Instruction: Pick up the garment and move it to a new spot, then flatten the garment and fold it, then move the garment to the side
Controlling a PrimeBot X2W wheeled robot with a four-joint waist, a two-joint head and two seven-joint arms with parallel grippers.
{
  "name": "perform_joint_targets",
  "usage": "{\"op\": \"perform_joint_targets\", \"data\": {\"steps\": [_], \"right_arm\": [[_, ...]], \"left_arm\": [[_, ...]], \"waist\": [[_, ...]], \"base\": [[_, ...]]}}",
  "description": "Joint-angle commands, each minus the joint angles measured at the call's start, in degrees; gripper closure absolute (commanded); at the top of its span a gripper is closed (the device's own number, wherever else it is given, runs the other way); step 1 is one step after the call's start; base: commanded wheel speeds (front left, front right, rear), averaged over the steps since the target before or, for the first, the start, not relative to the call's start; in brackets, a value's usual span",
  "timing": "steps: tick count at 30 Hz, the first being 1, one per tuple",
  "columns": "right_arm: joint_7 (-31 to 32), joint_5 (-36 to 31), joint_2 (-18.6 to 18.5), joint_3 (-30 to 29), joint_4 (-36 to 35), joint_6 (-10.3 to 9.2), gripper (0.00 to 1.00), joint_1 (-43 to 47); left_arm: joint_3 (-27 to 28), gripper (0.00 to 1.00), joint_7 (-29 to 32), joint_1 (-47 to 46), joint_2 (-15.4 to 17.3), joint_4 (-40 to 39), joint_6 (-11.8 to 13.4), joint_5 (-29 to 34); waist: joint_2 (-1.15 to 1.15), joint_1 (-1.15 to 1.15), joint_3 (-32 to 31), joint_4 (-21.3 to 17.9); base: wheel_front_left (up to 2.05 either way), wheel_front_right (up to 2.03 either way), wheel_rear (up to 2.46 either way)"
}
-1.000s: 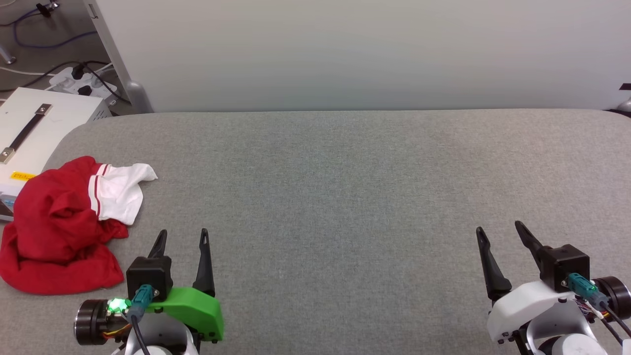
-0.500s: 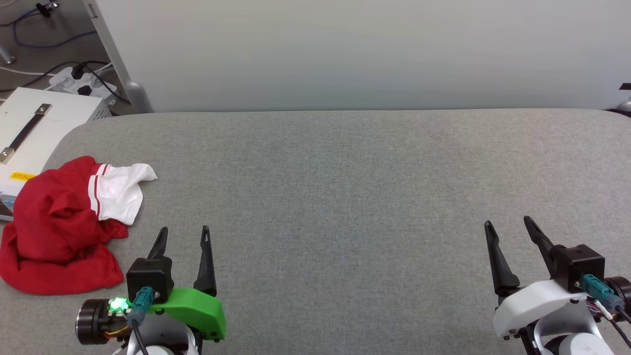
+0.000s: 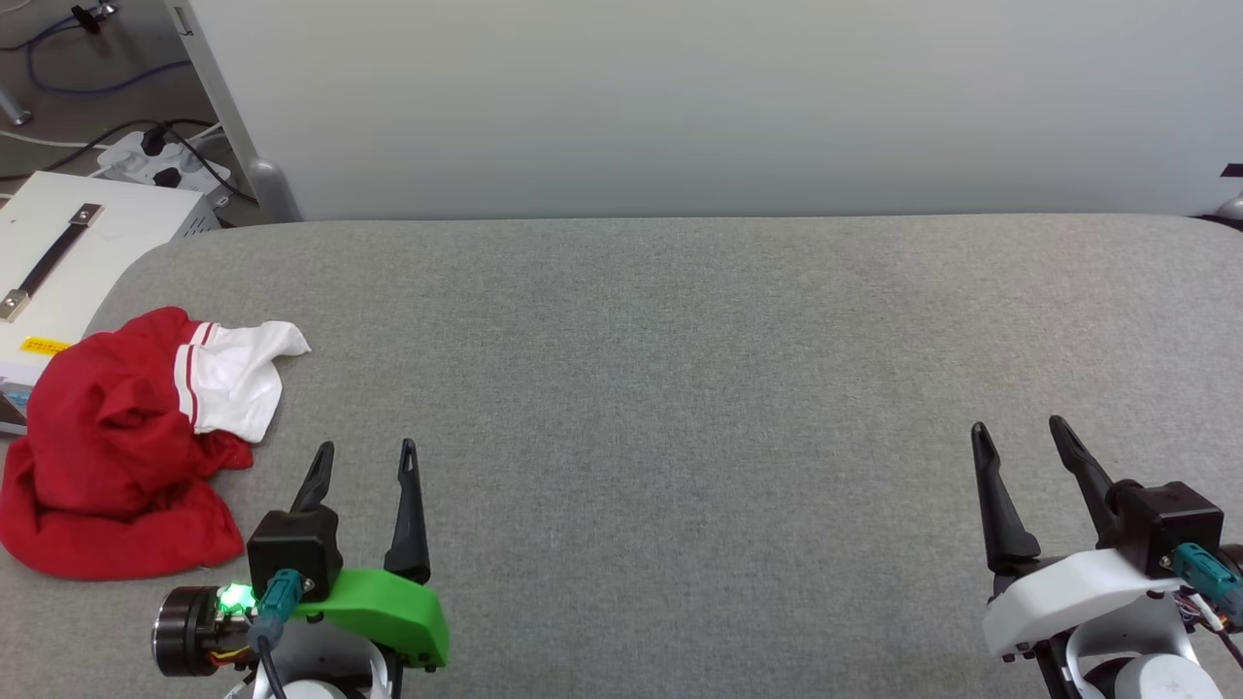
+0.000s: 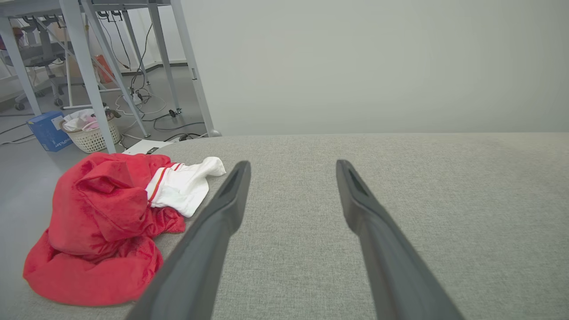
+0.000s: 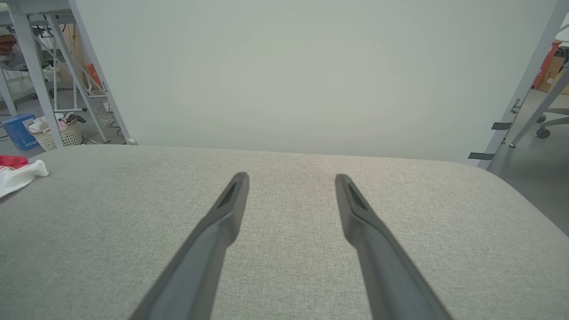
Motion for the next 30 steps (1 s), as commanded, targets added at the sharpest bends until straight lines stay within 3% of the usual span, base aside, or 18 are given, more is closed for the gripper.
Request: {"op": "perform_joint_targets", "data": {"steps": [1, 30], "right_arm": [[-0.7, 0.6, 0.0, -0.3, -0.5, -0.01, 0.00, 0.5], [-4.1, 3.7, 0.0, -1.6, -1.0, -0.02, 0.00, 1.7]], "left_arm": [[0.0, 0.00, -0.7, -0.2, -0.1, -0.2, 0.3, -0.3], [-1.0, 0.00, -4.2, -0.2, -0.1, 0.3, 0.4, -2.0]], "waist": [[0.00, 0.00, 0.0, 0.0], [0.00, 0.00, 0.3, 0.1]], "base": [[0.00, 0.00, 0.00], [0.00, 0.00, 0.00]]}}
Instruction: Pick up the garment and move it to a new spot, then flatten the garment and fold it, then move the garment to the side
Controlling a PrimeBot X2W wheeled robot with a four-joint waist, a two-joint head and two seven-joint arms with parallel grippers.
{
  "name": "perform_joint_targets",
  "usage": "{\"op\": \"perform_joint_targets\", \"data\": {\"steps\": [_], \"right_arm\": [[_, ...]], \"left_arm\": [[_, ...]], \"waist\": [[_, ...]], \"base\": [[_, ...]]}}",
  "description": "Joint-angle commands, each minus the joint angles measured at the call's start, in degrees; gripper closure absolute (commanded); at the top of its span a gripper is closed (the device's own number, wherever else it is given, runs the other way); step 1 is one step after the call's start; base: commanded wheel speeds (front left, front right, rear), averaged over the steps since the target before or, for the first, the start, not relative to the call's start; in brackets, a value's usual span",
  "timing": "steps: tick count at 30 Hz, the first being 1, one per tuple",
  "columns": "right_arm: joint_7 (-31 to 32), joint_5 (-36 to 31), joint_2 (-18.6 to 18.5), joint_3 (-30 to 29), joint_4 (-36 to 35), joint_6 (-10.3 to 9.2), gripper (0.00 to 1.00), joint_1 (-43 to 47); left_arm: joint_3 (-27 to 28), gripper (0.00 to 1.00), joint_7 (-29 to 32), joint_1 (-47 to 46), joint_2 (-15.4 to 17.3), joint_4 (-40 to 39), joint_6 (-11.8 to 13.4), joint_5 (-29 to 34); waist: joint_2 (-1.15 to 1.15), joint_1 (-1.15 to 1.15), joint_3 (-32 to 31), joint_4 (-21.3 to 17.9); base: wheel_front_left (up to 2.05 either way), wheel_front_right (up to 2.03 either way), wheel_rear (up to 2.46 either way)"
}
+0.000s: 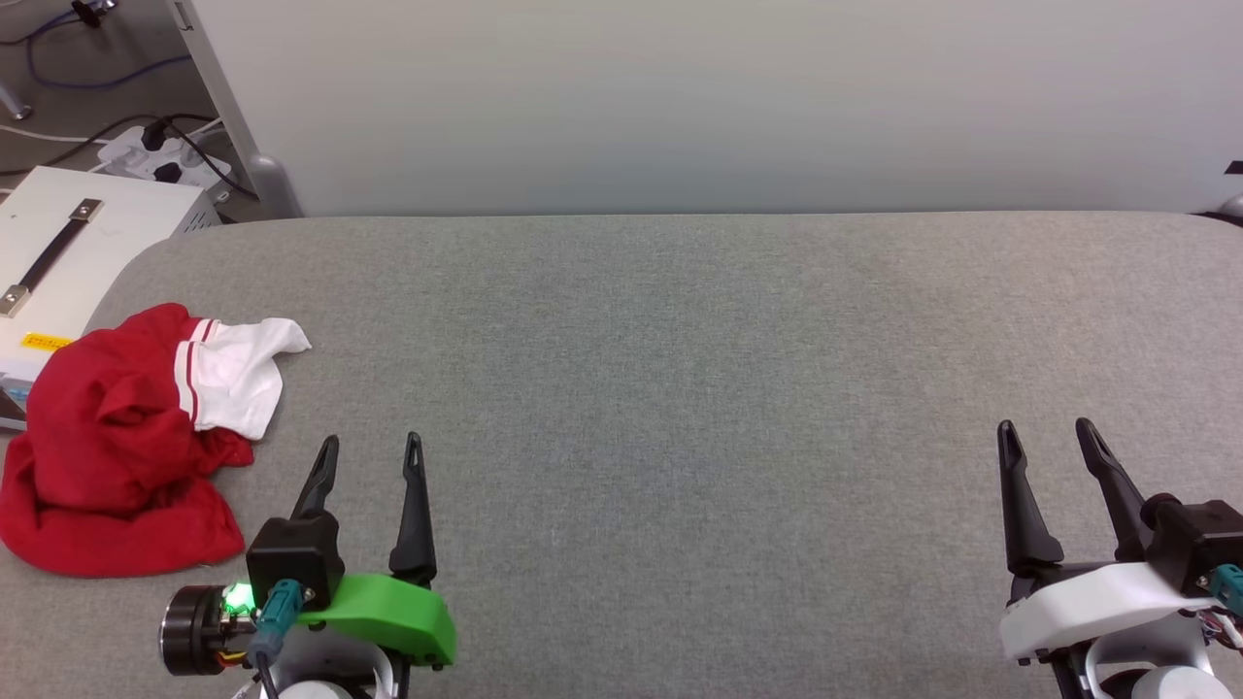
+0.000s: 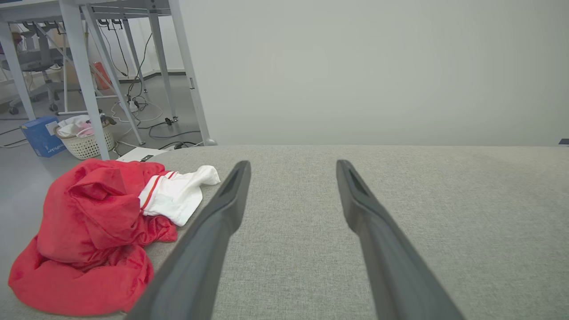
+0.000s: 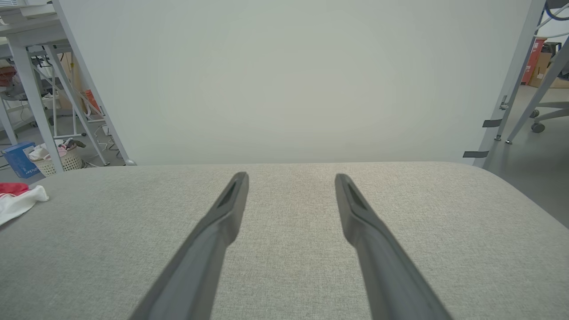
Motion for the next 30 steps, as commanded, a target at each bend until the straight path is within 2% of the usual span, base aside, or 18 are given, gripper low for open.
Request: {"op": "perform_joint_targets", "data": {"steps": [1, 30], "right_arm": [[-0.7, 0.5, 0.0, -0.2, -0.5, -0.02, 0.00, 0.6], [-4.1, 3.0, 0.0, -0.6, -1.2, -0.03, 0.00, 2.4]], "left_arm": [[-0.2, 0.00, -0.8, -0.2, -0.1, 0.0, 0.2, -0.7], [-1.9, 0.00, -4.3, 0.6, -0.2, 1.1, 0.2, -2.4]], "waist": [[0.00, -0.01, 0.0, 0.0], [0.00, -0.01, -0.6, 0.3]], "base": [[0.00, 0.00, 0.00], [0.00, 0.00, 0.00]]}}
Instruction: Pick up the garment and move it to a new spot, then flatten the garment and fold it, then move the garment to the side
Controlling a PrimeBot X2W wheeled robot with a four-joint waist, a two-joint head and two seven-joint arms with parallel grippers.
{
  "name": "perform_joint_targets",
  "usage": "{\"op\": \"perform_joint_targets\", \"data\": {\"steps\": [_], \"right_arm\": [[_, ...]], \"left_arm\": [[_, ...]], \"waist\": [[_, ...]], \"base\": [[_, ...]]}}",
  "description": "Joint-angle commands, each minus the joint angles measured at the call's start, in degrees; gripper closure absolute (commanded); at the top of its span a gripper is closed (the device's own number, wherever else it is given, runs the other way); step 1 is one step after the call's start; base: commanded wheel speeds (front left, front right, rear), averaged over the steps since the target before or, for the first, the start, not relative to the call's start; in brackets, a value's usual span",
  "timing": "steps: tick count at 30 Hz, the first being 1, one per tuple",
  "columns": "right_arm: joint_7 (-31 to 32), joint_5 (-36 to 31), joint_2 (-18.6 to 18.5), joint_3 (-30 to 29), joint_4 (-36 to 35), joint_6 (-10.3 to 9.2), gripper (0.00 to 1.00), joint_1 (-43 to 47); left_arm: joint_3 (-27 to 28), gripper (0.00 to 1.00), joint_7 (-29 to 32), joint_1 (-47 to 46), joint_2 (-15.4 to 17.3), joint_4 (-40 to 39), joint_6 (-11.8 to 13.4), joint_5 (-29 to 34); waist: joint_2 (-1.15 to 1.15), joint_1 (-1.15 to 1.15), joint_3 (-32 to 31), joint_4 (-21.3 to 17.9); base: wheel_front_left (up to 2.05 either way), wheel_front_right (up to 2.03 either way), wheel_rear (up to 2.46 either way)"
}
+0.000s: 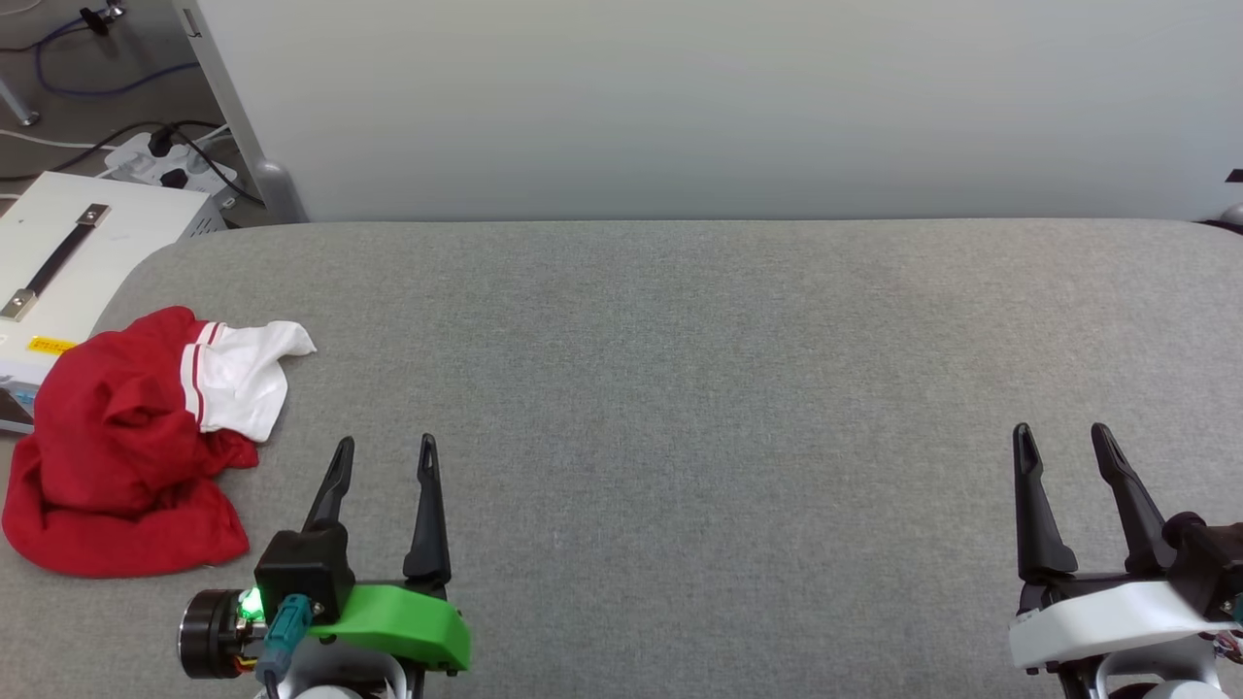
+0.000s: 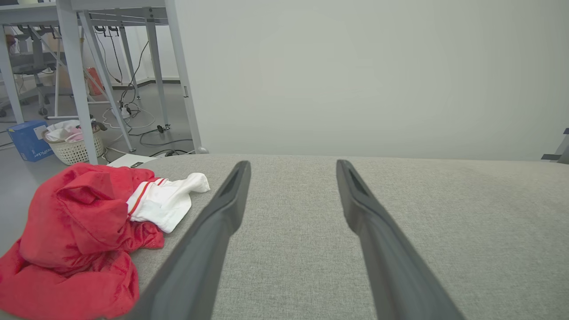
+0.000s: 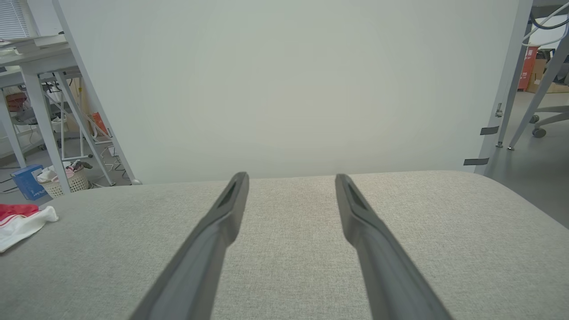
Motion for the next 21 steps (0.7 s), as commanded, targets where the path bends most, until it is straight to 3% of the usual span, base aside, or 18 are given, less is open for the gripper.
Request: {"op": "perform_joint_targets", "data": {"steps": [1, 21], "right_arm": [[-0.6, 0.8, 0.0, -0.2, -0.5, -0.03, 0.00, 1.0], [-3.0, -1.4, 0.0, 0.9, -0.9, -0.04, 0.00, 2.2]], "left_arm": [[-0.2, 0.00, -0.6, 0.5, -0.2, 0.1, 0.3, -0.2], [-1.4, 0.00, -3.0, 0.6, -0.2, 1.2, 1.4, -0.2]], "waist": [[0.00, 0.00, 0.0, 0.0], [0.00, 0.00, 0.4, 0.2]], "base": [[0.00, 0.00, 0.00], [0.00, 0.00, 0.00]]}}
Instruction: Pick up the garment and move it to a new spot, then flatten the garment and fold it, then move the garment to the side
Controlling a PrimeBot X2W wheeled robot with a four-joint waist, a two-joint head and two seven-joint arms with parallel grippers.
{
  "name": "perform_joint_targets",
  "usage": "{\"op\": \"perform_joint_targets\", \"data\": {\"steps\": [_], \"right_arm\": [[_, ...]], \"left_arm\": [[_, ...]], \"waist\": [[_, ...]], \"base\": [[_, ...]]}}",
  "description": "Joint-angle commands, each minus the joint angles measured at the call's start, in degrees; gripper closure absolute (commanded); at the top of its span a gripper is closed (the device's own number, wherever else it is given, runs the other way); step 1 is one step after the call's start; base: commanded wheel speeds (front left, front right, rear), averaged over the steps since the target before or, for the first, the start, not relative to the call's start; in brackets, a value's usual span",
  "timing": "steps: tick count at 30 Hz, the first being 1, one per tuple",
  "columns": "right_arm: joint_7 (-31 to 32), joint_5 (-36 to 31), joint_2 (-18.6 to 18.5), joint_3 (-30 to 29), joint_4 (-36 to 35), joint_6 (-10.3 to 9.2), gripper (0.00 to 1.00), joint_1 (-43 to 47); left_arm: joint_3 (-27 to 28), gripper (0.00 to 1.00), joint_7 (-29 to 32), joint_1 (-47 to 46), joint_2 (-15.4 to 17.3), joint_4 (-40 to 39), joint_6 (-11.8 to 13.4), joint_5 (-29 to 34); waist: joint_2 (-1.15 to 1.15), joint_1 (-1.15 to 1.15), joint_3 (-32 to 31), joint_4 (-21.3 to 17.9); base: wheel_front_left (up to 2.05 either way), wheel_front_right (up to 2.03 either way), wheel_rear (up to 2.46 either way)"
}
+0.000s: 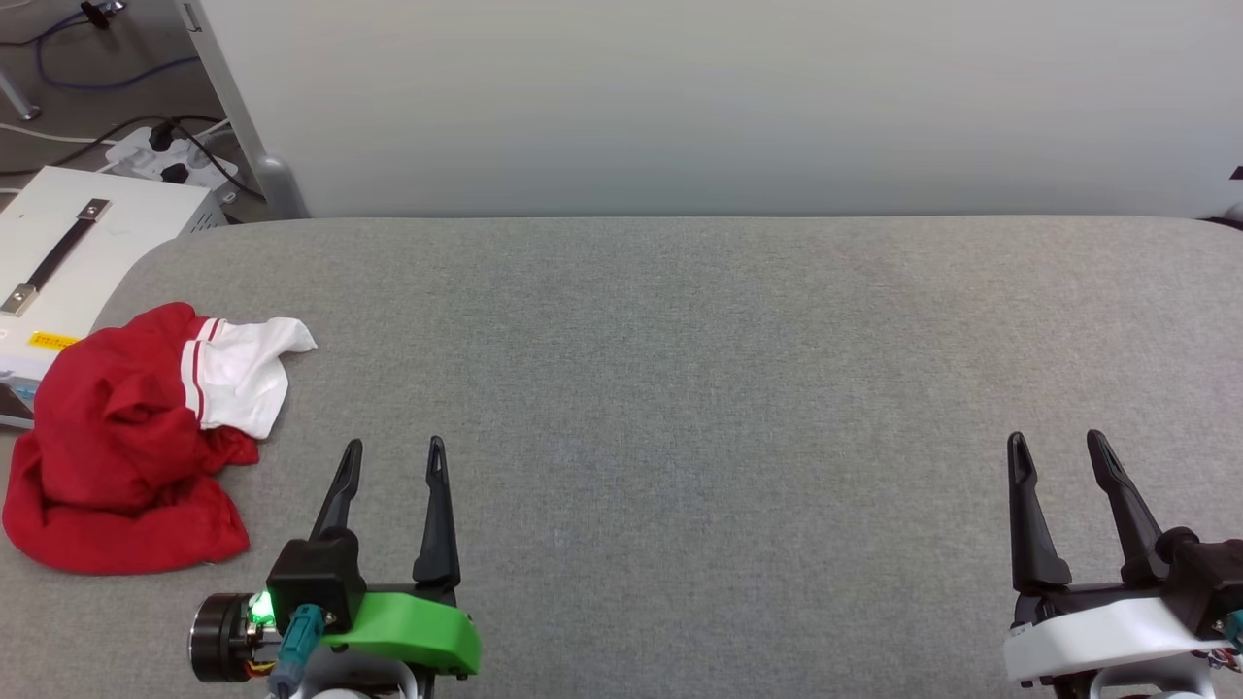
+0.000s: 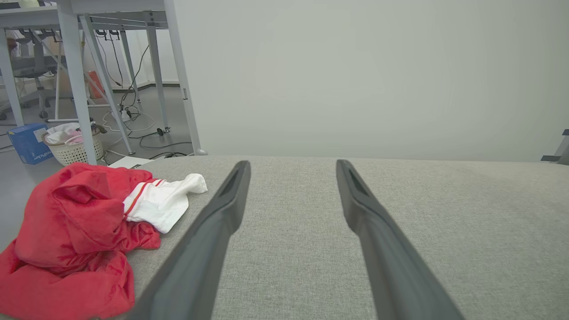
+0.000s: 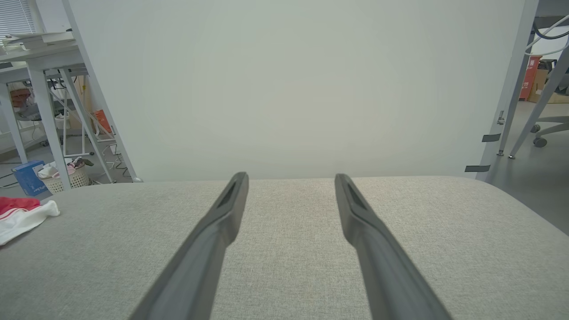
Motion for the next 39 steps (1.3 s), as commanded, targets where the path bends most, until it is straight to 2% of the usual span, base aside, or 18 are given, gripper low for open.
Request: {"op": "perform_joint_targets", "data": {"steps": [1, 15, 21, 29, 39], "right_arm": [[-0.6, -0.3, 0.0, 0.1, -0.4, -0.04, 0.00, 1.0], [-1.6, -0.5, 0.0, -0.1, 0.1, -0.04, 0.00, 1.4], [-1.6, -1.0, 0.0, -0.2, 0.0, -0.04, 0.00, 1.4], [-1.6, -2.5, 0.0, 0.8, -0.5, -0.04, 0.00, 0.7], [-1.6, -3.9, 0.0, 2.1, -0.9, -0.04, 0.00, -0.7]], "left_arm": [[-0.2, 0.00, -0.6, 0.6, -0.2, 0.2, 0.3, -0.3], [-0.4, 0.00, -1.6, 0.7, -0.3, 1.1, 0.5, -0.9], [-0.4, 0.00, -1.6, 0.2, -0.3, 1.3, 0.7, -1.0], [0.6, 0.00, -1.6, -0.9, -0.3, 1.4, 1.0, -1.6], [3.4, 0.00, -1.6, -1.7, -0.3, 1.2, 1.4, -3.0]], "waist": [[0.00, 0.00, 0.0, 0.0], [0.00, 0.00, 0.2, 0.1], [0.00, 0.00, 0.8, 1.3], [0.00, 0.00, 2.0, 5.9], [0.00, 0.00, 3.8, 14.2]], "base": [[0.00, 0.00, 0.00], [0.00, 0.00, 0.00], [0.00, 0.00, 0.00], [0.00, 0.00, 0.00], [0.00, 0.00, 0.00]]}}
